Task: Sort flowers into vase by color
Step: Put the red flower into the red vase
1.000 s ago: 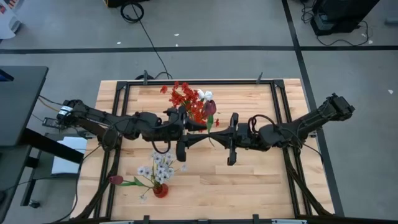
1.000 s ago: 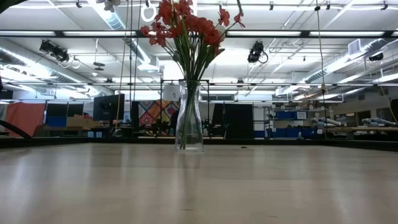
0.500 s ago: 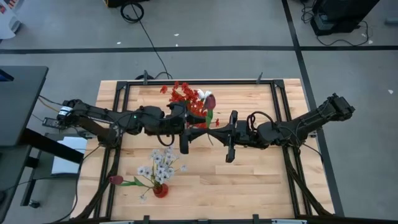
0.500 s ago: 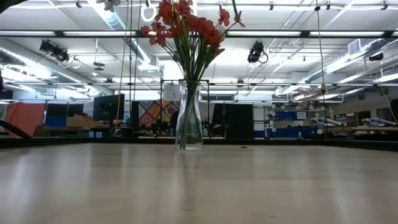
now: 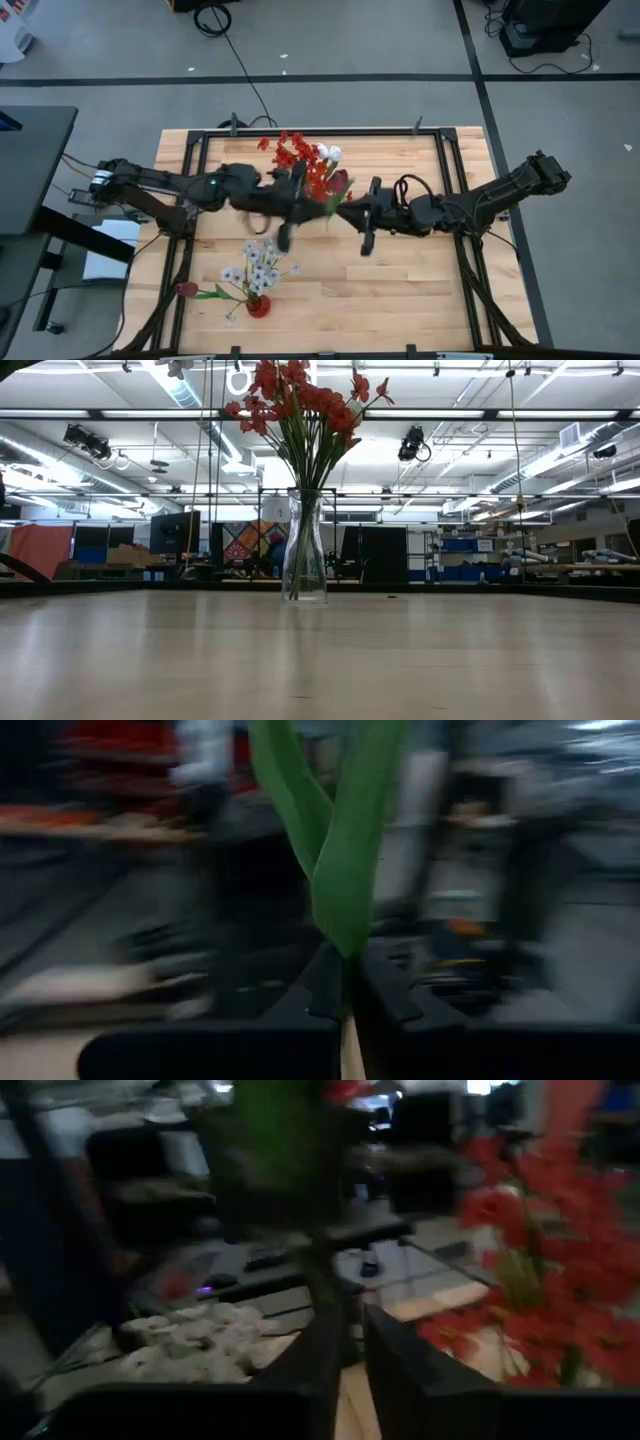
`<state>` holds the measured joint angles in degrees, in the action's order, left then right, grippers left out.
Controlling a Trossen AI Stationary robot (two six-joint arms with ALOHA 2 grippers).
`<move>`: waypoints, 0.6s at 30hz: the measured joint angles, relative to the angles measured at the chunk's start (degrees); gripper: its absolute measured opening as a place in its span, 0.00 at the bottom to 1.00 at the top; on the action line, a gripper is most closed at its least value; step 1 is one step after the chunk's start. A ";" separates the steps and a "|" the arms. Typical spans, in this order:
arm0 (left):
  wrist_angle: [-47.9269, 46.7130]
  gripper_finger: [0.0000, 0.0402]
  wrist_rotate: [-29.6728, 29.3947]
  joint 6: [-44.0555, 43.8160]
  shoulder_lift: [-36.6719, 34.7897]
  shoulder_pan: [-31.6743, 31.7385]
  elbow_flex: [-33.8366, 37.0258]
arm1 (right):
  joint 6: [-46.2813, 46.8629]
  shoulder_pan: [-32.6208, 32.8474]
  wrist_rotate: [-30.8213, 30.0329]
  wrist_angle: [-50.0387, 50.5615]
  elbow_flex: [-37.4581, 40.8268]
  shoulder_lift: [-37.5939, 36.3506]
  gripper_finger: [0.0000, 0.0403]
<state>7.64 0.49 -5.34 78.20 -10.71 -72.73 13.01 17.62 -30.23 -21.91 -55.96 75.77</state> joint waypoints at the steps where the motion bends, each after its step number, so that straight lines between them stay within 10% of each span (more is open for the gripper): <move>1: -0.08 0.03 2.51 0.28 -0.90 -0.91 -0.01 | 1.05 -0.11 -2.07 0.37 0.02 0.01 0.17; 7: -0.79 0.03 18.85 2.48 -6.15 -7.86 -0.11 | 9.47 0.03 -8.05 4.41 0.02 -0.12 0.27; 18: -12.81 0.04 9.69 -2.19 -8.99 -28.19 -0.06 | 15.55 1.11 -7.60 9.35 0.02 -0.12 0.27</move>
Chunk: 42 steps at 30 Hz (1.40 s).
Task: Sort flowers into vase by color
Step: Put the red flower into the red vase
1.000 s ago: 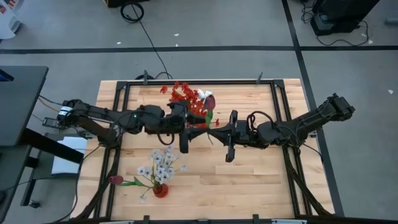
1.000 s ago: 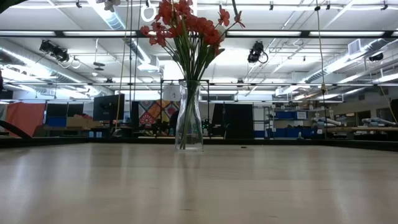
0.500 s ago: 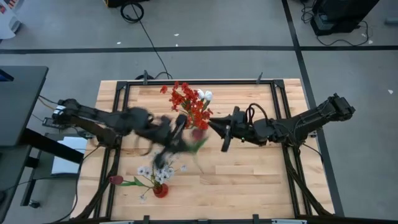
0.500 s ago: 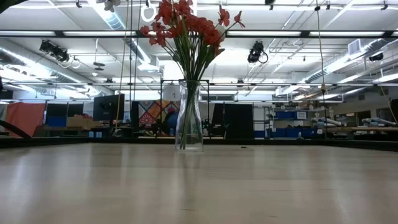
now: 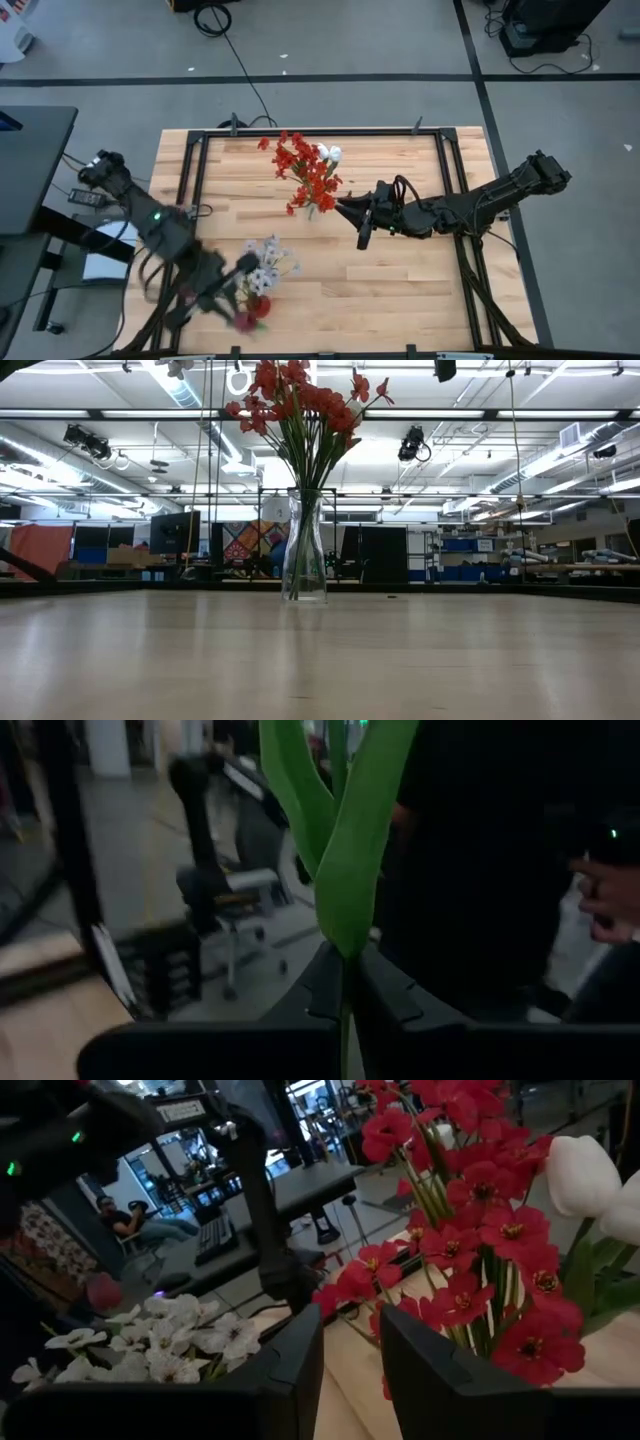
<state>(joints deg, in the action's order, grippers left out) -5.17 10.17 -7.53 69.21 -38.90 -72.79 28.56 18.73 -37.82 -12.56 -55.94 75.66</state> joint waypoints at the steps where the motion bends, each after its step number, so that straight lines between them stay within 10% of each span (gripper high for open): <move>1: -0.64 0.04 -1.93 -0.52 0.21 -1.84 0.02 | 0.00 0.09 0.05 0.00 0.00 0.00 0.27; 17: -7.50 0.03 -52.85 -2.86 0.80 -30.89 -0.02 | 3.41 1.13 1.88 1.64 0.00 0.00 0.27; 42: -14.17 0.03 -64.60 -7.59 14.84 -25.67 0.02 | 4.44 2.83 4.90 3.31 0.00 0.00 0.27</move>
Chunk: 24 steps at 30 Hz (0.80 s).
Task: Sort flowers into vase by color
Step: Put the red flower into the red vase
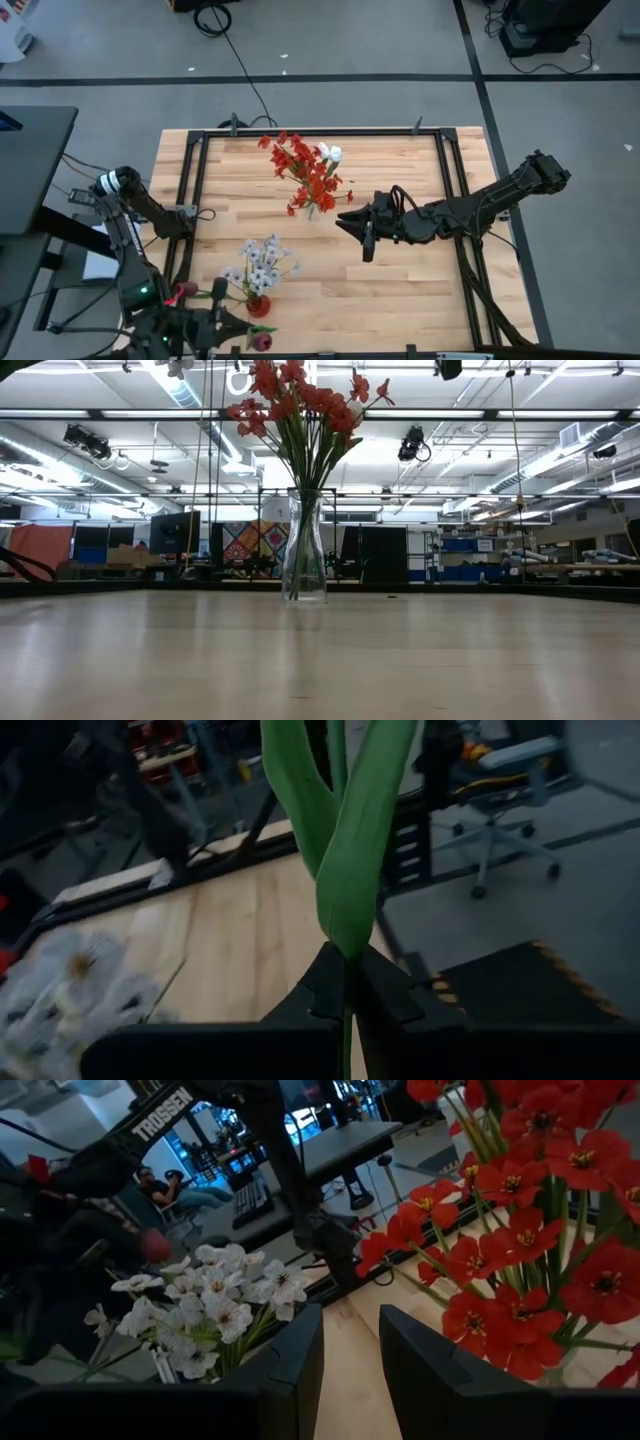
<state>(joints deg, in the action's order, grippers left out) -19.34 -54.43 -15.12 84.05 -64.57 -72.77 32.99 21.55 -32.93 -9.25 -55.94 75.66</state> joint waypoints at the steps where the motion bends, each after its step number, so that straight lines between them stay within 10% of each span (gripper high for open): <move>1: -1.40 0.03 -0.58 -0.96 0.00 -0.18 0.00 | -0.01 0.13 0.00 -0.01 0.00 0.00 0.27; 24: -8.63 0.03 -6.68 -19.77 0.33 -0.67 2.49 | -1.25 0.99 0.00 0.24 0.00 0.00 0.27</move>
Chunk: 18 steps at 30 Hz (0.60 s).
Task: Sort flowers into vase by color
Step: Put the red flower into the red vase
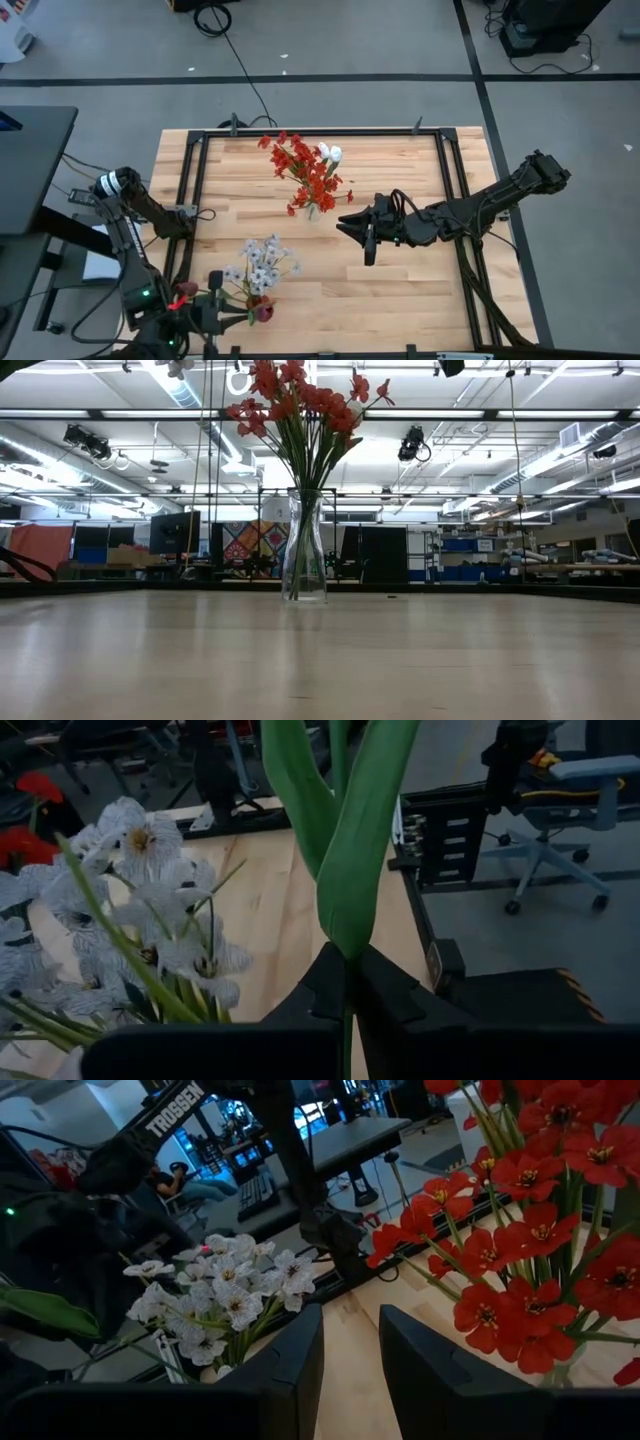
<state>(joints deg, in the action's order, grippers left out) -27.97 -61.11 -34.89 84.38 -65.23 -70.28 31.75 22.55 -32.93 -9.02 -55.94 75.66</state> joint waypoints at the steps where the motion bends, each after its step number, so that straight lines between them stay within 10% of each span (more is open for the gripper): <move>1: 0.26 0.04 -0.11 -0.29 0.02 -0.02 0.34 | 0.00 0.00 0.00 0.04 0.00 0.00 0.27; 18: -1.46 0.28 -0.19 -2.12 -0.36 -0.58 0.44 | 2.40 0.22 0.02 2.05 0.02 0.00 0.27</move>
<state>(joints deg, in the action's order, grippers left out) -29.43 -61.30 -37.02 84.02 -65.82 -69.84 34.15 22.76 -32.91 -6.96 -55.92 75.66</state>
